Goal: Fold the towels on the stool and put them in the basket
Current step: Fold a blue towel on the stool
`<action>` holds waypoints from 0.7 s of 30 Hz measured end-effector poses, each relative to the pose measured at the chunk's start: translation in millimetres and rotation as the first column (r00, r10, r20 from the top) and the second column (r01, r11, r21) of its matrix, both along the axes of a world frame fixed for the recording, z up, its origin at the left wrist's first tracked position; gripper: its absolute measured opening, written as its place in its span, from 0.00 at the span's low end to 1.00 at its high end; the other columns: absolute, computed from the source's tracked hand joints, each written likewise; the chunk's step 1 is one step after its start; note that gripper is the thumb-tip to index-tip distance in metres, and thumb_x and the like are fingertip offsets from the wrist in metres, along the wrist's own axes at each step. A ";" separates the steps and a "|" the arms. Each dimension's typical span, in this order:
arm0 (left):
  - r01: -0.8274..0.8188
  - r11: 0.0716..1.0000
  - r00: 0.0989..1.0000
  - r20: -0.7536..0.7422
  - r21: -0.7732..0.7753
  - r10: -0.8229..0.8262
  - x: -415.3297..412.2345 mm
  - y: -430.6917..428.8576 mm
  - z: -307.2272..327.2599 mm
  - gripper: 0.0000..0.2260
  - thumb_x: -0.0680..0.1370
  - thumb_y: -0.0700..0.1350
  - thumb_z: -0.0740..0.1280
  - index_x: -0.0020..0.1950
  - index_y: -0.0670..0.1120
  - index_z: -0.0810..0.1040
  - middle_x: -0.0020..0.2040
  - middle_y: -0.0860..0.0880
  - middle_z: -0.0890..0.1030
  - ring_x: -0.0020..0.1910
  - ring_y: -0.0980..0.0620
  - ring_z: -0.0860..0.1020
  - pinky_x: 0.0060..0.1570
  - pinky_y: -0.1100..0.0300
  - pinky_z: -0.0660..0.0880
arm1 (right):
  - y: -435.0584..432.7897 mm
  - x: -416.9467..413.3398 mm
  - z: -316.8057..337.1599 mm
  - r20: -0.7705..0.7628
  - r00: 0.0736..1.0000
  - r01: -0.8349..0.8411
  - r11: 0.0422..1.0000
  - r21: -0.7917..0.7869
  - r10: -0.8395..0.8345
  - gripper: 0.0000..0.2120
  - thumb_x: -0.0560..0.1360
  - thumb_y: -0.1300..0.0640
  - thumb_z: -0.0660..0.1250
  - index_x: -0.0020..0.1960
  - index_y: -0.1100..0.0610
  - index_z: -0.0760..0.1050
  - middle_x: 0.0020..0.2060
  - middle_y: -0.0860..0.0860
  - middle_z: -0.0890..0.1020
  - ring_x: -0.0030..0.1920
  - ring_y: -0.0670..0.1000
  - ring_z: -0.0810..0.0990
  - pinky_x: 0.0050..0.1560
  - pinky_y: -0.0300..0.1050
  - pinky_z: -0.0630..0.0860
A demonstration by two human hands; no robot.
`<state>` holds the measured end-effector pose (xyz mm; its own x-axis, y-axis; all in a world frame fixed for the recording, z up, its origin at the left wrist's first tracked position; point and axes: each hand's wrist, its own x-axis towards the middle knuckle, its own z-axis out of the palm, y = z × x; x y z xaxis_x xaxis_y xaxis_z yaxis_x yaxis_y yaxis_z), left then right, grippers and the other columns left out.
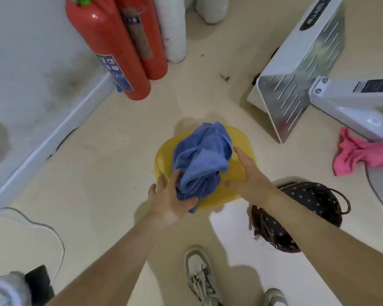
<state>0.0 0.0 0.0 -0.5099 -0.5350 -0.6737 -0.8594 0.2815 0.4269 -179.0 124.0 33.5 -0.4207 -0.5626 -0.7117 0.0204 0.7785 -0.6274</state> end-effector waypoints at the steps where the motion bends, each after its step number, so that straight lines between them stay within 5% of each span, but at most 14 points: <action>1: 0.000 1.000 1.000 0.000 -0.012 0.000 -2.3 -1.2 -4.9 0.43 0.59 0.67 0.59 0.74 0.60 0.57 0.65 0.47 0.68 0.64 0.45 0.67 0.65 0.49 0.64 | 0.4 -2.1 -7.0 -0.015 0.999 0.035 0.999 0.041 -0.035 0.44 0.72 0.58 0.69 0.76 0.39 0.45 0.76 0.46 0.53 0.72 0.53 0.62 0.58 0.46 0.69; 3: -0.045 0.998 0.997 -0.065 -0.038 0.042 -8.0 2.8 -8.6 0.40 0.61 0.65 0.62 0.72 0.64 0.56 0.66 0.43 0.64 0.64 0.38 0.67 0.62 0.45 0.67 | 5.1 -7.2 -23.3 -0.048 0.994 0.103 0.986 0.130 -0.097 0.44 0.74 0.58 0.68 0.76 0.39 0.42 0.77 0.47 0.48 0.71 0.56 0.65 0.49 0.44 0.68; 6: -0.169 0.984 0.958 -0.246 -0.061 0.149 -5.2 13.1 -16.8 0.28 0.66 0.58 0.69 0.56 0.76 0.56 0.67 0.39 0.67 0.65 0.32 0.68 0.60 0.38 0.70 | 8.7 -5.0 -40.8 -0.117 0.992 0.067 0.983 0.169 -0.047 0.42 0.74 0.56 0.67 0.76 0.38 0.45 0.77 0.48 0.42 0.70 0.56 0.66 0.47 0.42 0.70; 8: -0.230 0.971 0.937 -0.283 -0.058 0.205 -1.4 15.7 -21.4 0.28 0.70 0.53 0.73 0.54 0.75 0.57 0.67 0.36 0.69 0.63 0.34 0.72 0.58 0.41 0.73 | 13.3 3.0 -51.3 -0.198 0.980 0.004 0.981 0.193 0.035 0.40 0.73 0.53 0.68 0.75 0.37 0.49 0.77 0.49 0.41 0.70 0.58 0.66 0.56 0.46 0.72; 11: -0.339 0.939 0.899 -0.312 -0.052 0.307 5.2 5.5 -13.5 0.13 0.68 0.49 0.71 0.42 0.61 0.68 0.51 0.41 0.73 0.42 0.41 0.77 0.38 0.53 0.76 | 19.5 10.8 -57.9 -0.298 0.943 -0.106 0.981 0.161 0.150 0.39 0.71 0.50 0.68 0.75 0.36 0.51 0.76 0.50 0.46 0.64 0.59 0.72 0.62 0.49 0.71; 14: -0.347 0.930 0.928 -0.185 -0.119 0.322 9.5 -0.4 -0.2 0.05 0.65 0.53 0.63 0.35 0.53 0.71 0.43 0.45 0.79 0.43 0.43 0.79 0.45 0.47 0.77 | 24.9 12.3 -56.4 -0.197 0.960 -0.186 0.979 0.079 0.198 0.39 0.71 0.49 0.68 0.75 0.36 0.51 0.74 0.48 0.54 0.56 0.53 0.75 0.58 0.46 0.73; 18: -0.458 0.885 0.845 -0.354 -0.088 0.402 11.7 16.4 29.8 0.13 0.75 0.40 0.62 0.33 0.52 0.77 0.43 0.53 0.80 0.43 0.54 0.78 0.44 0.59 0.74 | 26.2 29.5 -36.1 -0.208 0.956 -0.226 0.971 -0.081 0.205 0.45 0.64 0.41 0.67 0.75 0.37 0.47 0.72 0.47 0.62 0.69 0.53 0.67 0.68 0.51 0.66; 21: -0.510 0.852 0.735 -0.454 0.119 0.503 -0.7 32.4 53.8 0.17 0.74 0.31 0.57 0.27 0.43 0.72 0.30 0.47 0.76 0.33 0.52 0.73 0.38 0.60 0.71 | 6.6 47.4 -1.8 0.151 0.987 0.021 0.893 -0.449 0.053 0.36 0.67 0.56 0.70 0.72 0.49 0.61 0.66 0.49 0.73 0.66 0.47 0.72 0.64 0.44 0.70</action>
<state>-0.7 32.4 53.8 -0.4033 -0.8094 -0.4269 -0.5842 -0.1313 0.8009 -131.6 130.7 31.8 -0.3140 -0.8425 -0.4377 0.1363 0.4163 -0.8990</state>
